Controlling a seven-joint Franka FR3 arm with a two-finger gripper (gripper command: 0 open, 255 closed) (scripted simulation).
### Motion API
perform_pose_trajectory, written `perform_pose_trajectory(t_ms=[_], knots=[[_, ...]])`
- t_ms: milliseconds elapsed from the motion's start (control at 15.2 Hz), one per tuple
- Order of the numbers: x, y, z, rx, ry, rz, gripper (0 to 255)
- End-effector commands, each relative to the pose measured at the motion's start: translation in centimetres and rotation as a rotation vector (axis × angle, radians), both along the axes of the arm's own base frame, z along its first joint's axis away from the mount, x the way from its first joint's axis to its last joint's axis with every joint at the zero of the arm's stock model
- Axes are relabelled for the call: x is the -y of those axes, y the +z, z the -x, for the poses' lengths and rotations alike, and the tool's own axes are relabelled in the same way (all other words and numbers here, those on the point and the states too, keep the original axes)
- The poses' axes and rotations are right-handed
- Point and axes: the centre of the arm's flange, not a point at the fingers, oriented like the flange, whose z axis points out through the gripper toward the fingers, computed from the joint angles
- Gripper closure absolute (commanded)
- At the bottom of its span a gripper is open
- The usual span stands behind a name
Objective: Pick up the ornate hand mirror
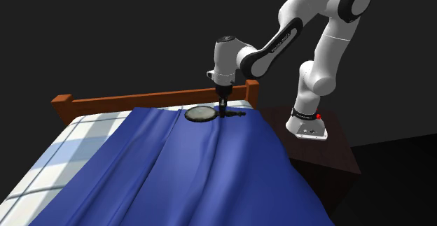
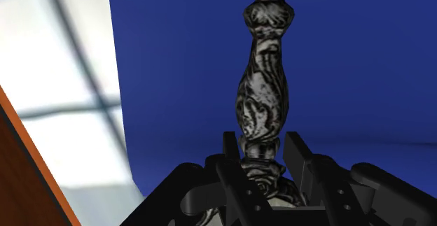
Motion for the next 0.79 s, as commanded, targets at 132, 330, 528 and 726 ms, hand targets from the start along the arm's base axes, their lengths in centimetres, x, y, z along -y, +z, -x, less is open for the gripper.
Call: perform_pose_trajectory(t_ms=[132, 330, 528, 726], knots=[[0.0, 0.0, 0.0, 0.000, 0.000, 0.000, 255], [0.1, 0.5, 0.0, 0.000, 0.000, 0.000, 255], [0.1, 2.1, 0.0, 0.000, 0.000, 0.000, 255], [0.1, 3.7, 0.0, 0.000, 0.000, 0.000, 255]])
